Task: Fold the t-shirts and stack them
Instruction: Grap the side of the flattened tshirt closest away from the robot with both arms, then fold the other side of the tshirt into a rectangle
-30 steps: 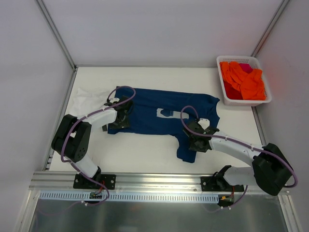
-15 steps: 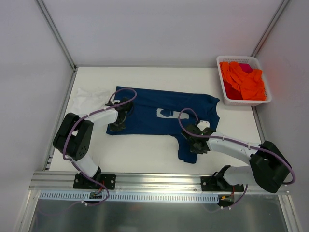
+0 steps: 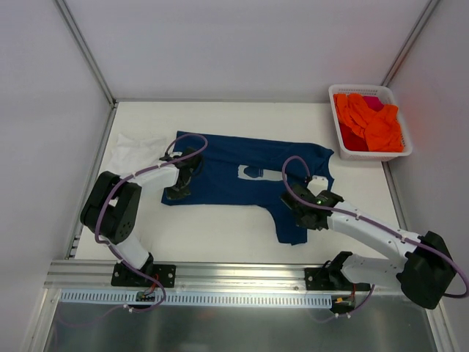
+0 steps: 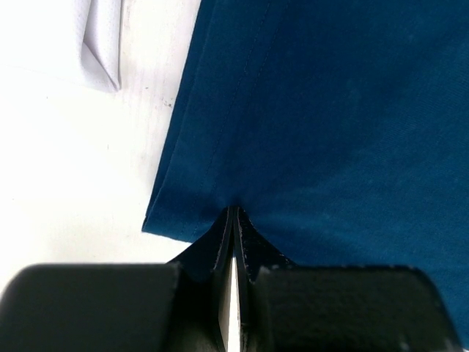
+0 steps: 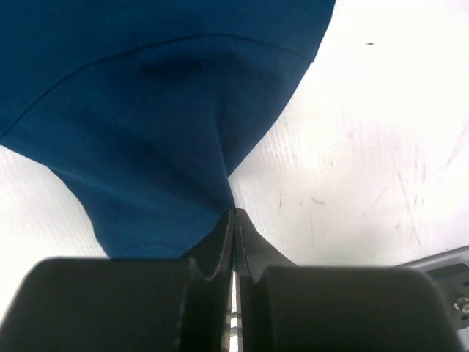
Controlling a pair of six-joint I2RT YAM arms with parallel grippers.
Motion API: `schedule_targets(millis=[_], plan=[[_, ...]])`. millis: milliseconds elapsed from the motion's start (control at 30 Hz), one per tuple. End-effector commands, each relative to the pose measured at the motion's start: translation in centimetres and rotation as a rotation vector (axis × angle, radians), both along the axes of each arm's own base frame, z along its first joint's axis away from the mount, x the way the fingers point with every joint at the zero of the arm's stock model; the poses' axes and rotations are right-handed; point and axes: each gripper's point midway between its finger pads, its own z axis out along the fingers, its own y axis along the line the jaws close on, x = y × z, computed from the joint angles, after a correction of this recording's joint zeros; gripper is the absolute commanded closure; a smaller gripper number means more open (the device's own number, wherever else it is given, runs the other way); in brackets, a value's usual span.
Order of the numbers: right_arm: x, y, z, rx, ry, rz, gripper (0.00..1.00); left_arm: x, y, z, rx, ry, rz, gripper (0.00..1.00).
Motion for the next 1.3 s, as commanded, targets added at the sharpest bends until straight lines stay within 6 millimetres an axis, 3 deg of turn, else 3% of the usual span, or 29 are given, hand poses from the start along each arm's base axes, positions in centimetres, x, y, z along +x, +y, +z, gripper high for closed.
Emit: schedule_targets(millis=[0, 200, 367, 533, 733, 867, 1000, 1133, 1200, 1233, 1267], plan=[[0.5, -1.0, 2.4, -0.047, -0.049, -0.017, 0.99, 0.4, 0.1, 2.1, 0.004, -0.033, -0.014, 1.0], [1.9, -0.2, 3.8, -0.059, -0.071, 0.005, 1.0, 2.2, 0.4, 5.0, 0.028, -0.093, -0.021, 1.0], [2.2, 0.3, 3.6, -0.063, -0.061, 0.013, 0.99, 3.3, 0.7, 6.5, 0.04, -0.125, -0.022, 1.0], [2.4, 0.3, 3.6, -0.073, -0.066, 0.012, 0.99, 3.3, 1.0, 6.2, 0.052, -0.111, -0.011, 1.0], [4.4, 0.1, 4.6, -0.128, -0.096, 0.001, 0.99, 4.3, 1.2, 6.1, 0.058, -0.098, -0.005, 1.0], [7.4, 0.3, 6.0, -0.128, -0.135, -0.017, 0.99, 6.0, 0.9, 6.0, 0.048, -0.088, -0.01, 1.0], [10.9, -0.9, 6.8, -0.152, -0.137, -0.058, 0.99, 8.0, 0.4, 6.1, 0.04, -0.082, -0.027, 1.0], [14.8, -1.5, 6.8, -0.162, -0.124, -0.07, 0.99, 11.3, -0.1, 7.0, 0.023, -0.102, -0.04, 1.0], [16.9, -1.9, 6.4, -0.173, -0.101, -0.071, 0.99, 12.2, -0.4, 6.2, 0.033, -0.071, -0.058, 1.0], [17.7, -1.9, 6.4, -0.175, -0.096, -0.07, 1.0, 13.6, -0.8, 7.2, 0.023, -0.102, -0.062, 1.0], [18.6, -2.3, 6.3, -0.178, -0.084, -0.064, 1.0, 14.2, -0.9, 6.5, 0.031, -0.087, -0.063, 1.0]])
